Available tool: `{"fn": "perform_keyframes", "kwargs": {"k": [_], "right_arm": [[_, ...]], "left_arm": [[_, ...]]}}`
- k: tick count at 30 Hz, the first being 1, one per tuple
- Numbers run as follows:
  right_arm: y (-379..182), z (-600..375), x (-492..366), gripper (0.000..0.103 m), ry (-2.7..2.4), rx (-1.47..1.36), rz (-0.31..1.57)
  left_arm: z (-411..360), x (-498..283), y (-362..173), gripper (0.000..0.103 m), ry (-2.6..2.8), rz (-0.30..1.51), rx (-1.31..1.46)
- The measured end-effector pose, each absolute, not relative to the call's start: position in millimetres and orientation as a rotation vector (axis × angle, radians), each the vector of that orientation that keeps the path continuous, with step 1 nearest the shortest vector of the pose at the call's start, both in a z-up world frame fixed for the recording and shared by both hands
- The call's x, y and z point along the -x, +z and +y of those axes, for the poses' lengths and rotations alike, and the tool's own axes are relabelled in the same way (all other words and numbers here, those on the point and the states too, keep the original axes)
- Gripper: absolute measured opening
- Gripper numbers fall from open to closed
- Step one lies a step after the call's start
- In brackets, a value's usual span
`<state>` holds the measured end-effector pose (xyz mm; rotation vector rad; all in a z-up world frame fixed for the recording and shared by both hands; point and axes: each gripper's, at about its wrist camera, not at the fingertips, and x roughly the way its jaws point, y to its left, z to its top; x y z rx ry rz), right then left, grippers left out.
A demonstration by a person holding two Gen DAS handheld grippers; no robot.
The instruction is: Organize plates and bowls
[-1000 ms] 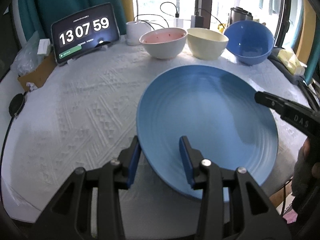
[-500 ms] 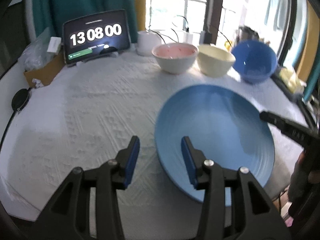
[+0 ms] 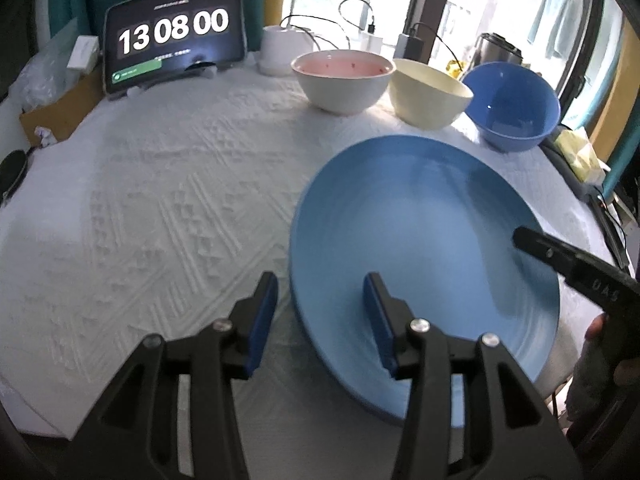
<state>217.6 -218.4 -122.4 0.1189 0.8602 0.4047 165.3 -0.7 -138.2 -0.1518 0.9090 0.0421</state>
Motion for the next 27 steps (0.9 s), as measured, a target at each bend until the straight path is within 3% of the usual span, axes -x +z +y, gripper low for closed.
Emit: {"fn": "perform_keyframes", "kwargs": {"k": [2,4,10,27], "right_arm": [[-127.9,-215.4,-217.8,0.038,0.412,-0.116,0.879],[-132.1,-213.6,-217.8,0.047,0.428,-0.129,0.887],[-138.5,-212.7,-220.3,0.058,0.467,-0.194,0.899],[-137.3,-197.9,-216.7,0.060,0.485,-0.163,0.883]], "left_arm": [[-4.1,-165.9,-138.1,0.046,0.036,0.902,0.130],[-7.1,-166.5,-138.2,0.047,0.025,0.893,0.113],[1.0,-165.7,-140.9,0.047,0.000,0.869,0.168],[6.2,-167.0,-141.4,0.046,-0.034,0.881,0.215]]}}
